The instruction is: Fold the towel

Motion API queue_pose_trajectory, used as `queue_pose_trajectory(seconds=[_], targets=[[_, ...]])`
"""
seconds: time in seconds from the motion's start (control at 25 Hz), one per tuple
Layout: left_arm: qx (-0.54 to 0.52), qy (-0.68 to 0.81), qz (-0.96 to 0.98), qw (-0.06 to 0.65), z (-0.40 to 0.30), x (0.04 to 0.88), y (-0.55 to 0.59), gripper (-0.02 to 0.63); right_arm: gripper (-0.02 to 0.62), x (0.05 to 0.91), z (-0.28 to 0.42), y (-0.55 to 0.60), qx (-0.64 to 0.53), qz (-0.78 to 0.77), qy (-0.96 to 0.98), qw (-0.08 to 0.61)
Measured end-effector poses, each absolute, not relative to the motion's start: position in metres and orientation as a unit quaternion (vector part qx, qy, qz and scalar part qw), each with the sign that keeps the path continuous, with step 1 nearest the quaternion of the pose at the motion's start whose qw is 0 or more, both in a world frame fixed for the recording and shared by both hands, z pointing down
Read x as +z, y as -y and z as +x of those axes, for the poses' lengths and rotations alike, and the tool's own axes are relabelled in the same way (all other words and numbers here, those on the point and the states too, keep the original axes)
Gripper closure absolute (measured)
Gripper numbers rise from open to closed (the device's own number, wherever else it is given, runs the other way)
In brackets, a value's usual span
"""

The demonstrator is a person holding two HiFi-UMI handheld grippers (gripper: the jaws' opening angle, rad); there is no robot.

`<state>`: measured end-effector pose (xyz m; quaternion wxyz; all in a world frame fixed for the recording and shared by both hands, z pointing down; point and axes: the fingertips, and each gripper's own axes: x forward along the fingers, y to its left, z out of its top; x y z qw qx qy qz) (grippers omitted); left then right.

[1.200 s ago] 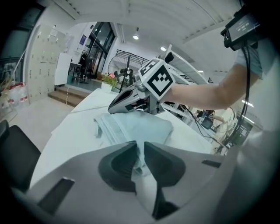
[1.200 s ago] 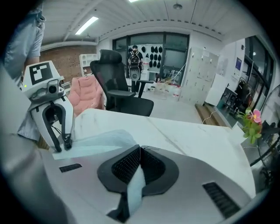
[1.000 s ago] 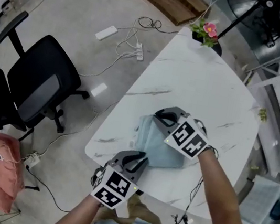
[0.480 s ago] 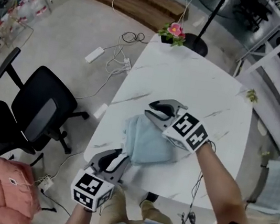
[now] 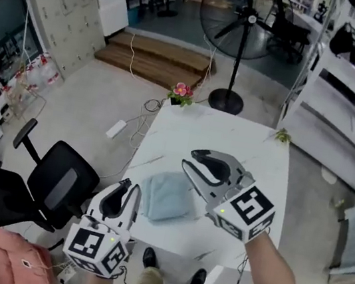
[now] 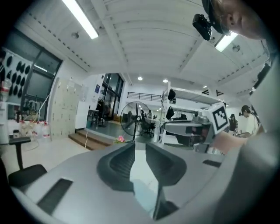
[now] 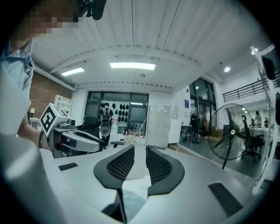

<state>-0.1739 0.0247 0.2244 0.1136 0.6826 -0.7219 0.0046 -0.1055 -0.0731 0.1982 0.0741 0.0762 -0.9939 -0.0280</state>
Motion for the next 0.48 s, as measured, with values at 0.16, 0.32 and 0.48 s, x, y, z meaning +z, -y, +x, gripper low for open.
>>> queue_pose_trajectory(seconds=[0.16, 0.32, 0.48], targets=[[-0.015, 0.737, 0.675, 0.034, -0.138, 0.168, -0.019, 0.534, 0.499, 0.166, -0.05, 0.057, -0.052, 0.15, 0.987, 0.034], [0.0, 0.738, 0.675, -0.019, -0.085, 0.167, -0.021, 0.54, 0.501, 0.182, 0.006, 0.047, -0.053, 0.22, 0.974, 0.027], [0.013, 0.727, 0.686, 0.001, -0.037, 0.191, -0.018, 0.551, 0.546, 0.206, 0.06, 0.044, -0.037, 0.278, 0.959, 0.029]])
